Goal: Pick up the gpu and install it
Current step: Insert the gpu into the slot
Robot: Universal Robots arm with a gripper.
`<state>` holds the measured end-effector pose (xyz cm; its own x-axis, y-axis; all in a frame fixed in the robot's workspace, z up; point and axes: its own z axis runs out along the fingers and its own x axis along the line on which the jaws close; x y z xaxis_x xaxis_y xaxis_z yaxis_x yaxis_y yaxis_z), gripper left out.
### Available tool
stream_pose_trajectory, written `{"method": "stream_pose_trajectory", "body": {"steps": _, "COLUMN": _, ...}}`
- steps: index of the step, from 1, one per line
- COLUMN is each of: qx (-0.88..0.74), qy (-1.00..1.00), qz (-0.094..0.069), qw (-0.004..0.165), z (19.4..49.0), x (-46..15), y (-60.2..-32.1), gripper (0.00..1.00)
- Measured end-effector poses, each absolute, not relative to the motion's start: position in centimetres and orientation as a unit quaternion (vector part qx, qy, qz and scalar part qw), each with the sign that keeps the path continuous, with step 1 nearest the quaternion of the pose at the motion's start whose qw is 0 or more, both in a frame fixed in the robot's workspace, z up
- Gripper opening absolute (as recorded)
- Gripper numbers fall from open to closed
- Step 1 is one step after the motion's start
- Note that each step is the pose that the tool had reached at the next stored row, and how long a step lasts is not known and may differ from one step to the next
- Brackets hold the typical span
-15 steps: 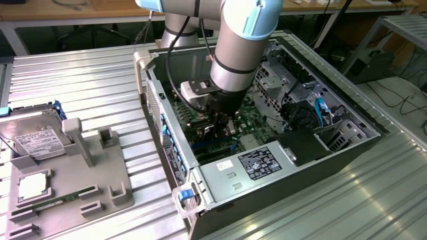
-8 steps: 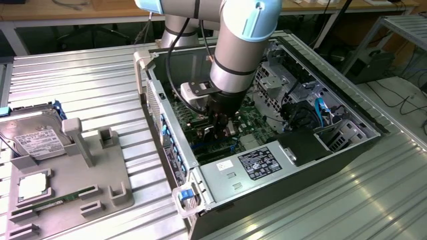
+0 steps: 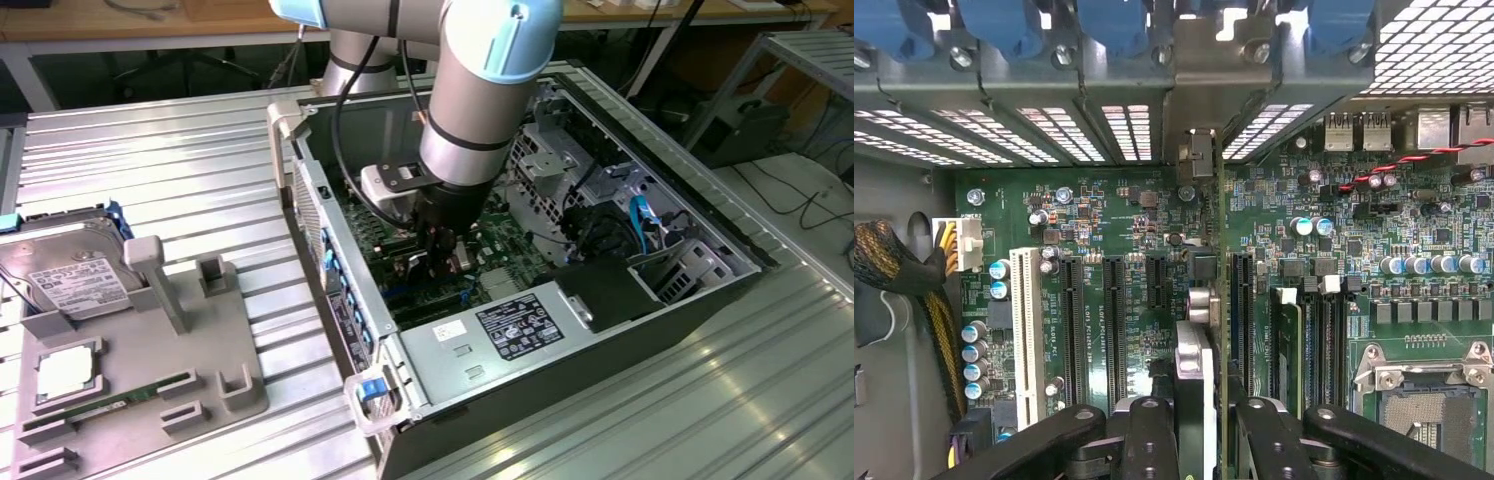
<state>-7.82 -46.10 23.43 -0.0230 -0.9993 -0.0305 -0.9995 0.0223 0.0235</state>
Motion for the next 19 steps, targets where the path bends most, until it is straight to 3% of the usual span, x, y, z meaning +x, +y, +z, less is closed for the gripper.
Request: {"method": "stream_pose_trajectory", "body": {"steps": 19, "qx": -0.699, "qy": 0.715, "qz": 0.019, "qw": 0.003, "z": 23.16, "x": -7.85, "y": -46.09, "gripper": 0.28}}
